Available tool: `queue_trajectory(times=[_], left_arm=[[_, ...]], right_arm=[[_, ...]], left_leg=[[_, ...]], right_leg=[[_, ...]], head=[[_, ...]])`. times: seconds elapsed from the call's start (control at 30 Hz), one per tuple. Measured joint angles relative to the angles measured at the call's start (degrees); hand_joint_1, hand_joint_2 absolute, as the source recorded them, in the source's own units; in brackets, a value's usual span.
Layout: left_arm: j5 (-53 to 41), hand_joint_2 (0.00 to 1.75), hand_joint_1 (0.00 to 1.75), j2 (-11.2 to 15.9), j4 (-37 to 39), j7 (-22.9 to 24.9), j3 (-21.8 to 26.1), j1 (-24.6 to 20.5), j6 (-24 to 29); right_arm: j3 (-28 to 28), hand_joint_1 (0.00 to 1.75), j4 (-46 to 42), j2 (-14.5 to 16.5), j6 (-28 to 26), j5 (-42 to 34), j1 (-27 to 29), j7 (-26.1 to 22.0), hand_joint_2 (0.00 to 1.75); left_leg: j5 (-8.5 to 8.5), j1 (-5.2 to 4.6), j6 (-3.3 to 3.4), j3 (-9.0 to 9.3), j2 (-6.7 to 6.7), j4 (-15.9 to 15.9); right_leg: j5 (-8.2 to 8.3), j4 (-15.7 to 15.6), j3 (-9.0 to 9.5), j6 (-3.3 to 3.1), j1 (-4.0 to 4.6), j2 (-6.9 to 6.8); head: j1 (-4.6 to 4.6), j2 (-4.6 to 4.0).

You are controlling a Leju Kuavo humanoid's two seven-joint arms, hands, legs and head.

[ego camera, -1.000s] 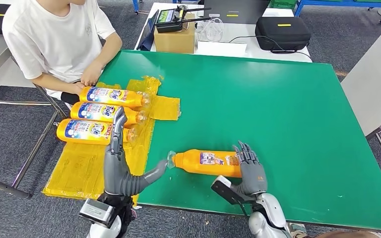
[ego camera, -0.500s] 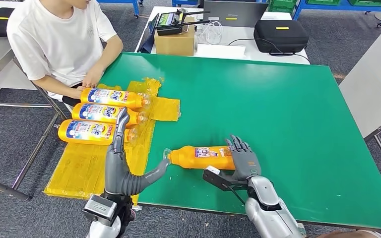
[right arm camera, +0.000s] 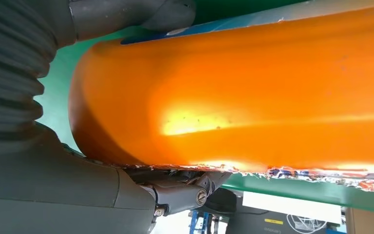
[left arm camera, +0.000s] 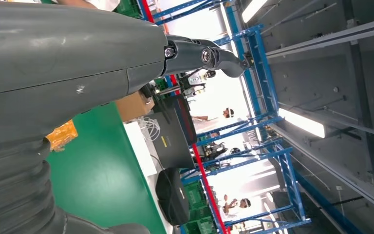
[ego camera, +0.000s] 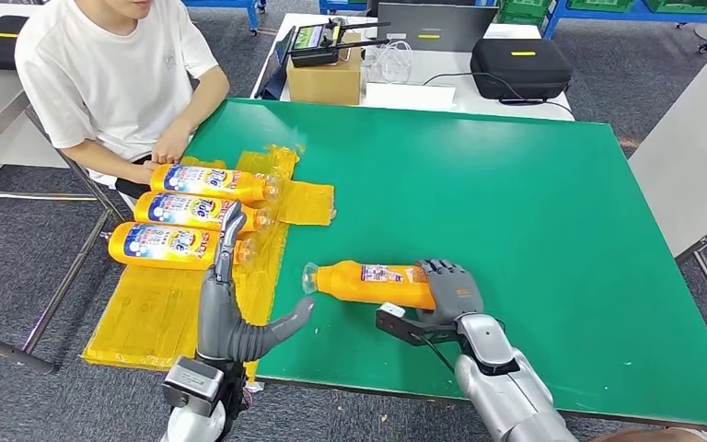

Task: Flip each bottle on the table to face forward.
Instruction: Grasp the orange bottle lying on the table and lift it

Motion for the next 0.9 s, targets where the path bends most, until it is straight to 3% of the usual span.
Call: queue_trajectory(times=[0.13, 0.27, 0.5, 0.67, 0.9], left_arm=[[-0.1, 1.75, 0.00, 0.0, 0.5, 0.2, 0.4, -0.1, 0.3], [0.7, 1.75, 0.00, 0.0, 0.8, 0.7, 0.8, -0.1, -0.6], [12.6, 1.75, 0.00, -0.6, 4.7, 12.6, 1.3, 0.0, -12.9], [13.8, 1.75, 0.00, -2.1, 9.8, 13.1, 2.4, -0.3, -11.7], [14.7, 1.75, 0.00, -2.9, 12.6, 13.1, 3.1, -0.7, -11.6]], right_arm=[[0.1, 1.75, 1.4, 0.1, -0.2, -0.1, -0.4, -0.4, 1.75], [0.1, 1.75, 1.7, 0.3, -3.7, -1.5, 0.2, -2.9, 1.75], [-1.2, 1.75, -3.2, 0.4, -13.8, -5.7, 7.1, -7.7, 1.75], [-3.7, 1.75, -7.7, 1.2, -22.6, -10.4, 13.1, -12.8, 1.75], [-5.1, 1.75, -10.1, 1.8, -24.1, -12.2, 15.8, -14.4, 1.75]], left_leg=[[-0.01, 0.00, 0.00, 0.11, 0.01, 0.0], [-0.01, 0.00, 0.00, 0.14, -0.03, 0.0], [-0.02, 0.01, 0.00, -0.14, -0.07, 0.0], [-0.02, 0.01, 0.00, -0.52, -0.10, 0.0], [-0.02, 0.01, 0.00, -0.62, -0.12, 0.0]], right_leg=[[0.00, 0.0, 0.08, 0.00, 0.00, 0.01], [0.00, 0.0, 0.13, 0.00, 0.00, -0.02], [-0.02, 0.0, -0.08, -0.01, 0.02, -0.05], [-0.03, 0.0, -0.42, -0.01, 0.01, -0.09], [-0.03, 0.0, -0.51, -0.01, 0.01, -0.09]], head=[[0.01, 0.00], [-0.01, 0.00], [0.01, 0.00], [-0.01, 0.00], [-0.01, 0.00]])
